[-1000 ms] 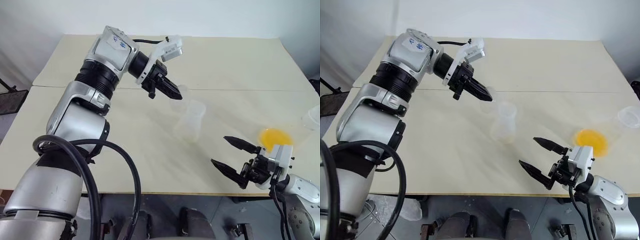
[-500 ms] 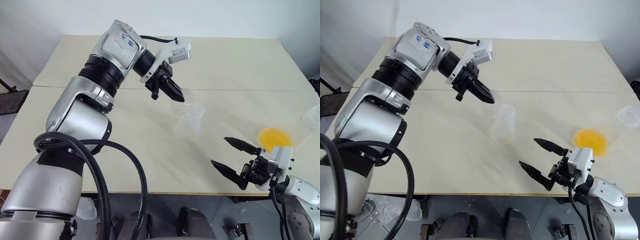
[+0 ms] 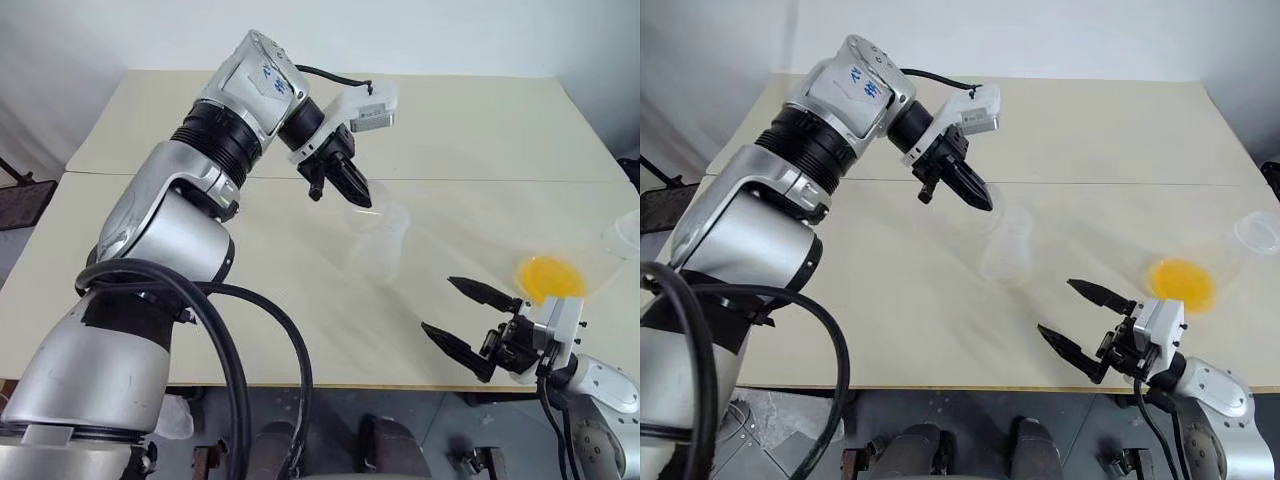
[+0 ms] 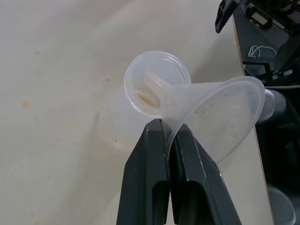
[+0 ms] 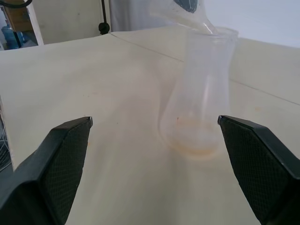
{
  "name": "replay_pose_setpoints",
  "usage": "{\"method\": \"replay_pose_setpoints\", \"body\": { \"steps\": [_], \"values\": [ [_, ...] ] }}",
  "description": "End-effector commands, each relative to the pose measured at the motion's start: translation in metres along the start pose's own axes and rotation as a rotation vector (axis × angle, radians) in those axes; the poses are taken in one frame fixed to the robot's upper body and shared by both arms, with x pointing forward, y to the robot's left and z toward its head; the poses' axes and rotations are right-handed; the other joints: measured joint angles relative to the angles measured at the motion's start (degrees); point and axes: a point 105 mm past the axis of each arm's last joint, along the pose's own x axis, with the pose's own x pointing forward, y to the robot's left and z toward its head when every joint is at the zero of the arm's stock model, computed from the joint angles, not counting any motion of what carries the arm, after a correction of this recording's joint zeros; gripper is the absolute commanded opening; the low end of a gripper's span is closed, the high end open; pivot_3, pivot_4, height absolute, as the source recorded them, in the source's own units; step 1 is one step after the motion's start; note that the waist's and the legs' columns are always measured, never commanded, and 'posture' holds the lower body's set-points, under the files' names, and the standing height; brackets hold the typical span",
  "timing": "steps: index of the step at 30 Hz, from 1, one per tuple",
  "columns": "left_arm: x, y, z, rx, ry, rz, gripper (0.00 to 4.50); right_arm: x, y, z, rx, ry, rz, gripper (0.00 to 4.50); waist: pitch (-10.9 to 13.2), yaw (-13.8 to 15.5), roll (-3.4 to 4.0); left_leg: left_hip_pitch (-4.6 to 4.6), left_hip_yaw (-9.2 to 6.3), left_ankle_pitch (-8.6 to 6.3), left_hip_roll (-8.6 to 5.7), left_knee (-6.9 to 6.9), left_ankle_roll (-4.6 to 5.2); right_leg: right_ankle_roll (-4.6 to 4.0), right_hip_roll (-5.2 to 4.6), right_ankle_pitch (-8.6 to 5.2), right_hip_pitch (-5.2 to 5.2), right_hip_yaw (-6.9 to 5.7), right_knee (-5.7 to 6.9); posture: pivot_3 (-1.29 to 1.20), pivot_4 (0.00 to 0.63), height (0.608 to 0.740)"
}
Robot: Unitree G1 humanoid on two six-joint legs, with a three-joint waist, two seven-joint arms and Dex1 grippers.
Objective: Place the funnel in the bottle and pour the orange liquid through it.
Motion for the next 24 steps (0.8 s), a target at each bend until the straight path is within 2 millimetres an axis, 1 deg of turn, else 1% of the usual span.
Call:
{"method": "replay_pose_setpoints", "body": {
  "steps": [1, 11, 18, 24],
  "values": [
    [-0.006, -0.016, 0.019, 0.058, 0.001, -0.101, 0.04, 0.001, 0.006, 0.006, -0.023, -0.03, 0.01, 4.5, 0.0, 0.01, 0.0, 0.0, 0.0, 0.0, 0.0, 0.0, 0.0, 0.0, 0.0, 0.0, 0.0, 0.0, 0.0, 0.0, 0.15, 0.74],
    [0.003, -0.018, 0.028, 0.041, 0.0, -0.119, 0.04, -0.001, 0.013, 0.006, -0.023, -0.03, -0.008, 4.5, 0.0, 0.07, 0.0, 0.0, 0.03, 0.0, -0.01, 0.01, 0.03, 0.0, -0.01, 0.0, 0.0, 0.02, 0.0, 0.0, 0.15, 0.74],
    [0.007, -0.018, 0.032, 0.028, 0.0, -0.121, 0.04, -0.001, 0.014, 0.004, -0.023, -0.03, -0.022, 4.5, 0.0, 0.08, 0.0, 0.0, 0.04, 0.0, -0.02, 0.02, 0.05, 0.01, -0.01, 0.0, 0.0, 0.04, 0.01, 0.0, 0.15, 0.74],
    [0.007, -0.015, 0.028, 0.015, 0.01, -0.106, 0.04, -0.003, 0.013, 0.004, -0.027, -0.023, -0.036, 4.5, 0.0, 0.05, 0.0, 0.01, 0.06, 0.0, -0.02, 0.02, 0.05, 0.01, -0.01, 0.0, 0.0, 0.05, 0.01, 0.0, 0.15, 0.74]
  ]
}}
